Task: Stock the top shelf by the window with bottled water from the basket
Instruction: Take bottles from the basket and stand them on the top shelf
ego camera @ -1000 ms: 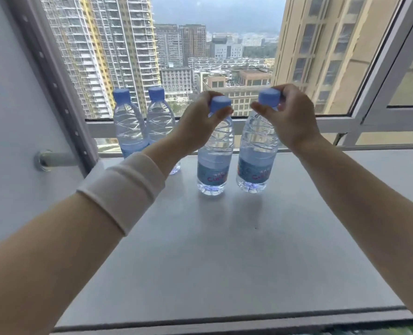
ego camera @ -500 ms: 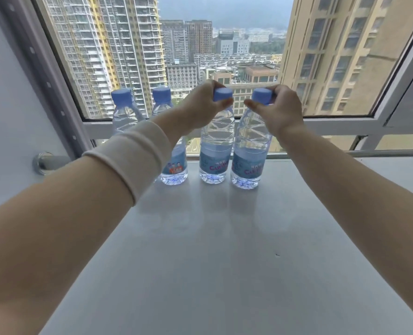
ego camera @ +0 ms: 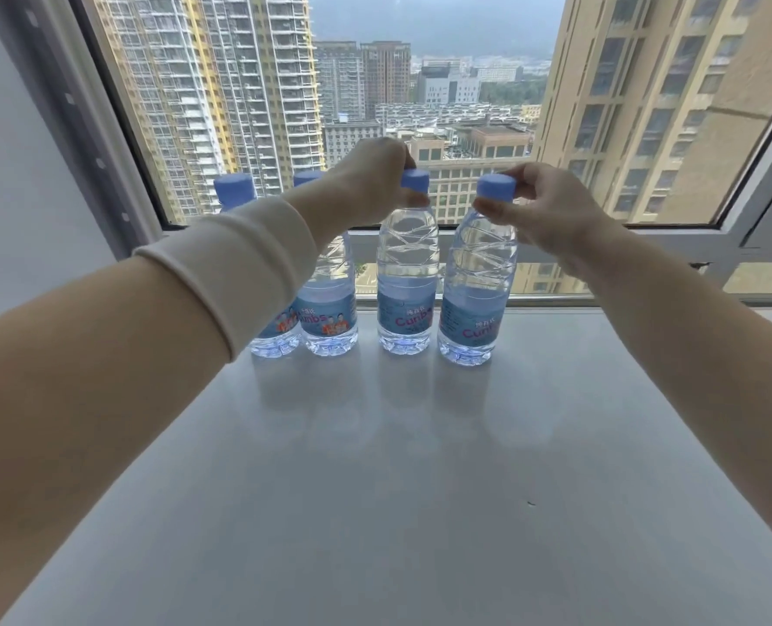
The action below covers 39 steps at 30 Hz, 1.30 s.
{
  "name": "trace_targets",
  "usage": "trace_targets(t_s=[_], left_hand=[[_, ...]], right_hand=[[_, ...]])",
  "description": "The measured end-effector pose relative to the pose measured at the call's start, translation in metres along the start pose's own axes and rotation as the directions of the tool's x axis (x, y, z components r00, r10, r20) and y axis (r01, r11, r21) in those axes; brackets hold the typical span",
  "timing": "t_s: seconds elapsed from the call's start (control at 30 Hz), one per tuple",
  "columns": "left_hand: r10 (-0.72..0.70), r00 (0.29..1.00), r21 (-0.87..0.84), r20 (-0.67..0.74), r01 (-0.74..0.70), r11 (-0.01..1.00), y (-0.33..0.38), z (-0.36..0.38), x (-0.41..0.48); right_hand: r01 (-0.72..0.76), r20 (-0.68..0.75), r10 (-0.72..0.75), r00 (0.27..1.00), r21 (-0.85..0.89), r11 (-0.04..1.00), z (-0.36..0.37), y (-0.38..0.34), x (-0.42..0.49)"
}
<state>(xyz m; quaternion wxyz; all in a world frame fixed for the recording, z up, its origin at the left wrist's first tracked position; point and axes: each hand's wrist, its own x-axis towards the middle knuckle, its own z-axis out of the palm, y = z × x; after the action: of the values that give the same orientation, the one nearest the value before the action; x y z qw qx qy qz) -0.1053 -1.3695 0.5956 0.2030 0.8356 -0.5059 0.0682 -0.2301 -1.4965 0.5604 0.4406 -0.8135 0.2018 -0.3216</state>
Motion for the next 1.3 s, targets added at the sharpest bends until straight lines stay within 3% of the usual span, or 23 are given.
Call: trace_targets(t_s=[0.77,1.13,1.3], left_hand=[[-0.004,0.994,0.069,0.106,-0.004,0.998,-0.023,-0.017,0.005],[-0.007,0.995,0.107,0.103,-0.004,0.994,-0.022,-0.018,0.007],[-0.001,0.995,0.118,0.098,-0.010,0.993,-0.019,-0.016,0.006]], right_hand=[[-0.038,-0.087,0.038,0.996,0.000,0.999,0.034,-0.005,0.033],[-0.095,0.052,0.095,0.994,-0.004,0.995,0.024,-0.010,0.032],[-0.094,0.001,0.094,0.996,-0.018,0.995,0.025,-0.010,0.031]])
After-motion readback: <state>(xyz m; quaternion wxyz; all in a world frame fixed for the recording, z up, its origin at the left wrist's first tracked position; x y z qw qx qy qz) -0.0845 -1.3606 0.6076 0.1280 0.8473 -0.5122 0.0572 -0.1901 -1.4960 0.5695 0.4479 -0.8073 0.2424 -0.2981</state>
